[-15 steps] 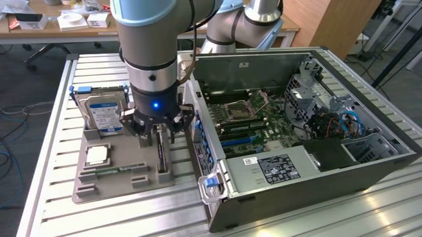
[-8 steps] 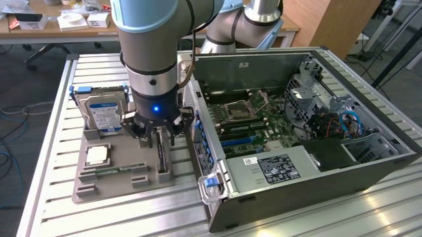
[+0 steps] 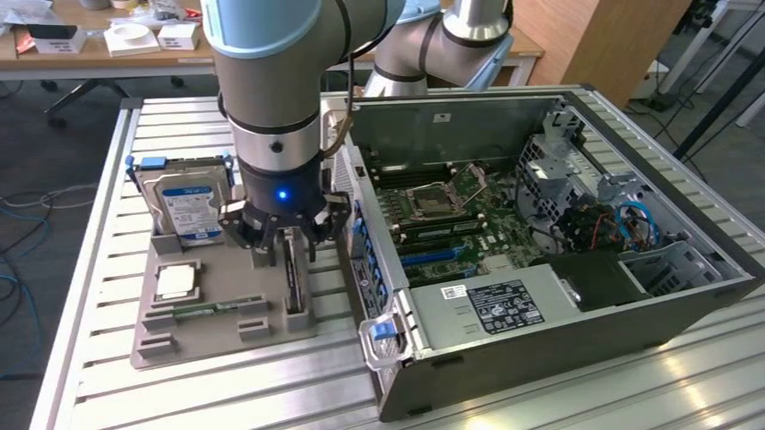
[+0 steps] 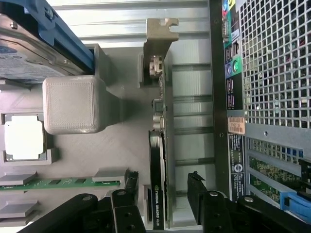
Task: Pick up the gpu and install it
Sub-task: 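Pick up the gpu and move the gpu toward the slot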
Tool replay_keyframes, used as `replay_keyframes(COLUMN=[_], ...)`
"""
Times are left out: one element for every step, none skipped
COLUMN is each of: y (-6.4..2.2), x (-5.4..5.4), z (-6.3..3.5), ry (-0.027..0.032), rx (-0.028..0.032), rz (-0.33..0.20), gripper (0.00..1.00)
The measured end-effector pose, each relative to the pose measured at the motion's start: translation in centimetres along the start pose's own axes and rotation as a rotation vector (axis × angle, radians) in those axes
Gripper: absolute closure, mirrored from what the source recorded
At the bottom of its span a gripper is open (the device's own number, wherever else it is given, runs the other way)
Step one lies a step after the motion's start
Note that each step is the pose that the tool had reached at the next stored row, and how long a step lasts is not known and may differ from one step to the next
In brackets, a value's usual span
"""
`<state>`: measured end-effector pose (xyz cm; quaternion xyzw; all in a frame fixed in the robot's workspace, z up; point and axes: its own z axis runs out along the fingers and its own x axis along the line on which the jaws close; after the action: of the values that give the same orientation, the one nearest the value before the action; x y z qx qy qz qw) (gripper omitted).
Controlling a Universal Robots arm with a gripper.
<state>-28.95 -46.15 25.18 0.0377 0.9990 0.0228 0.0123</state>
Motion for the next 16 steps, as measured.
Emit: replay_keyframes(y=[0.10, 0.20, 0.29, 0.32, 0.36, 0.42, 0.49, 0.57, 0.66, 0.68, 0.68, 0.68, 0.68, 0.68, 0.67, 0.67], x=[0.01, 0.03, 0.04, 0.05, 0.06, 0.07, 0.08, 0.09, 0.10, 0.10, 0.10, 0.10, 0.10, 0.10, 0.10, 0.11], z=[0.03, 0.07, 0.10, 0.12, 0.13, 0.14, 0.15, 0.17, 0.18, 0.19, 0.19, 0.19, 0.21, 0.33, 0.47, 0.63], ry=[0.0001, 0.0000, 0.0000, 0.0000, 0.0000, 0.0001, 0.0001, 0.0000, 0.0001, 0.0001, 0.0001, 0.0000, 0.0002, 0.0000, 0.0001, 0.0001], rx=[0.0001, -0.0001, 0.0000, -0.0001, 0.0000, 0.0000, 0.0001, 0.0000, 0.0000, 0.0000, 0.0000, 0.0000, 0.0002, -0.0001, 0.0000, 0.0000], rz=[0.000, 0.000, 0.000, 0.000, 0.000, 0.000, 0.000, 0.000, 0.000, 0.000, 0.000, 0.000, 0.000, 0.000, 0.000, 0.000], gripper=[0.47, 0.47, 0.47, 0.47, 0.47, 0.47, 0.47, 0.47, 0.47, 0.47, 0.47, 0.47, 0.47, 0.47, 0.47, 0.47])
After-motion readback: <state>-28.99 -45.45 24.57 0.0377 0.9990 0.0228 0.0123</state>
